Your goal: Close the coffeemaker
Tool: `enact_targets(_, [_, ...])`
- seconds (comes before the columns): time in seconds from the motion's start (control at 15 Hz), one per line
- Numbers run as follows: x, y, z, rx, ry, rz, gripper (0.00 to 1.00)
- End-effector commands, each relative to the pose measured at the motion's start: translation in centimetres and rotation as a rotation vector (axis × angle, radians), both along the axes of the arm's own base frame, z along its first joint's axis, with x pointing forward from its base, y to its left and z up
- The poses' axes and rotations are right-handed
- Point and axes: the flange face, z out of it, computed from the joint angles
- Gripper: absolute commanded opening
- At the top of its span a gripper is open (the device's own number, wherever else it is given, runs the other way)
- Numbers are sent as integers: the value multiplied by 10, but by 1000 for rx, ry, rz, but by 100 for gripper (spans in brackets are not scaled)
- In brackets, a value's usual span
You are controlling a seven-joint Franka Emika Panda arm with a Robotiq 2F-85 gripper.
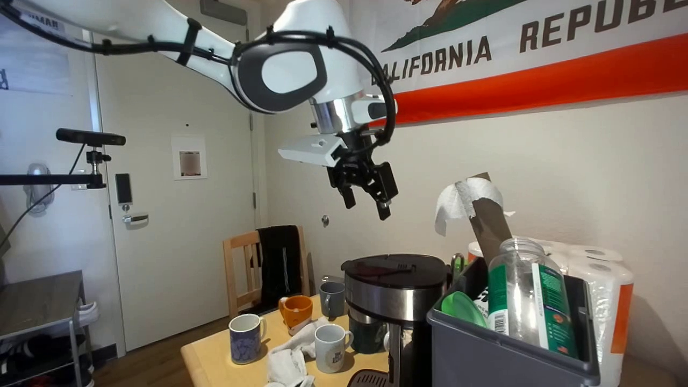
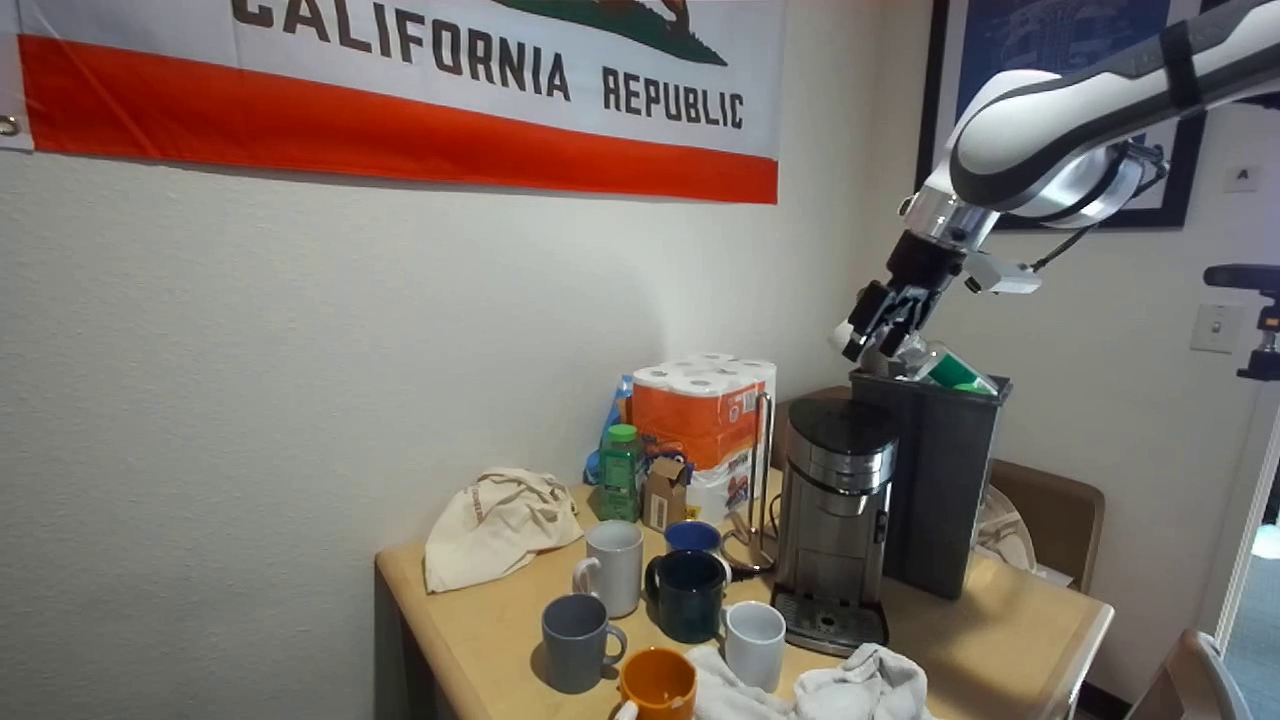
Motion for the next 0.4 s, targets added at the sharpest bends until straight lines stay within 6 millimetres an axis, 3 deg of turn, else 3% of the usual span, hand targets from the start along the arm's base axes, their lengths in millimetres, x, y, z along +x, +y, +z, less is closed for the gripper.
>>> enact_targets(0.0, [-32,20,25,-56,22,80,100])
enact_targets(0.33, [-51,33,39,-97,29,110,100])
